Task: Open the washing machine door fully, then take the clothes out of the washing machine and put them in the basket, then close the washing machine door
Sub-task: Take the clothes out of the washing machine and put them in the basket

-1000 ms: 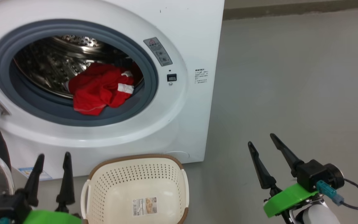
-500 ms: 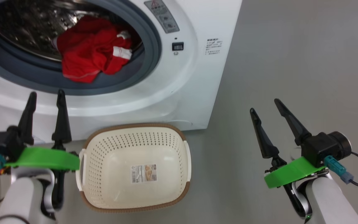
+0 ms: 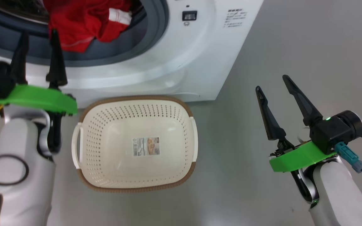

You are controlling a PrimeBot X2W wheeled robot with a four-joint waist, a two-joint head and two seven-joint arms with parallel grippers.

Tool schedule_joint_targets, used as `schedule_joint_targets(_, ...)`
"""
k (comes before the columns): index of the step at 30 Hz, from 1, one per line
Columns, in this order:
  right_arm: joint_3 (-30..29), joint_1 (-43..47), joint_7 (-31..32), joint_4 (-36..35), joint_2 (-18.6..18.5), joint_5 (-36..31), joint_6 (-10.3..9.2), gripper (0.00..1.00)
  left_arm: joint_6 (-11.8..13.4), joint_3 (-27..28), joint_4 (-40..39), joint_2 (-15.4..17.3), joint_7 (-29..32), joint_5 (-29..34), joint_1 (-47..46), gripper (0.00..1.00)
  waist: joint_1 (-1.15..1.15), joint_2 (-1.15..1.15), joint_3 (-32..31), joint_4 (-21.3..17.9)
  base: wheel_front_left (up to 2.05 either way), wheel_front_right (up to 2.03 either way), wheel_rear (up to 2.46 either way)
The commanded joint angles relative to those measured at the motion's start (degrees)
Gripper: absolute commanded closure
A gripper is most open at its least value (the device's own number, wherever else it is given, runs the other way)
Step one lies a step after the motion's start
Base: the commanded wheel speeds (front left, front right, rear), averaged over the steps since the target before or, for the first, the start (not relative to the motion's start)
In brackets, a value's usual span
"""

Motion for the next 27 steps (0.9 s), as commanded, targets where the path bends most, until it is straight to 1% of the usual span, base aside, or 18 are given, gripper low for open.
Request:
schedule_joint_targets(1, 1.33, -0.64, -0.37, -1.71, -0.27, -0.34, 0.28, 0.0, -0.63, 1.26, 0.77, 1.85, -0.51, 0.47, -2.83, 0.0, 0.0, 0.0, 2.31, 0.87, 0.0, 0.0, 0.0)
schedule_joint_targets(6, 1.59, -1.03, -0.37, -2.01, -0.67, -0.51, 0.28, 0.0, -1.4, 1.03, 5.35, 1.28, -0.51, 0.77, -7.34, 0.0, 0.0, 0.0, 3.93, 0.94, 0.0, 0.0, 0.0)
schedule_joint_targets(11, 1.78, -1.46, -0.37, -2.34, -1.06, -0.6, 0.28, 0.0, -2.08, 0.66, 11.18, 1.36, -0.52, 1.37, -12.82, 0.0, 0.0, 0.0, 5.72, 0.69, 0.0, 0.0, 0.0)
schedule_joint_targets(17, 2.04, -1.92, -0.37, -2.51, -1.34, -0.66, 0.28, 0.0, -2.33, 0.15, 18.33, 2.0, -0.52, 2.0, -18.8, 0.0, 0.0, 0.0, 7.66, 0.0, 0.0, 0.0, 0.0)
schedule_joint_targets(20, 2.06, -2.24, -0.37, -2.71, -1.42, -0.65, 0.28, 0.0, -2.05, -0.95, 21.92, 2.68, -0.32, 3.16, -21.73, 0.0, 0.0, 0.0, 8.72, -0.36, 0.0, 0.0, 0.0)
schedule_joint_targets(27, 2.46, -3.09, -0.37, -2.58, -1.09, -0.57, 0.28, 0.0, -0.54, -4.04, 29.39, 3.89, 3.5, 6.07, -27.94, 0.0, 0.0, 0.0, 10.6, -0.95, 0.0, 0.0, 0.0)
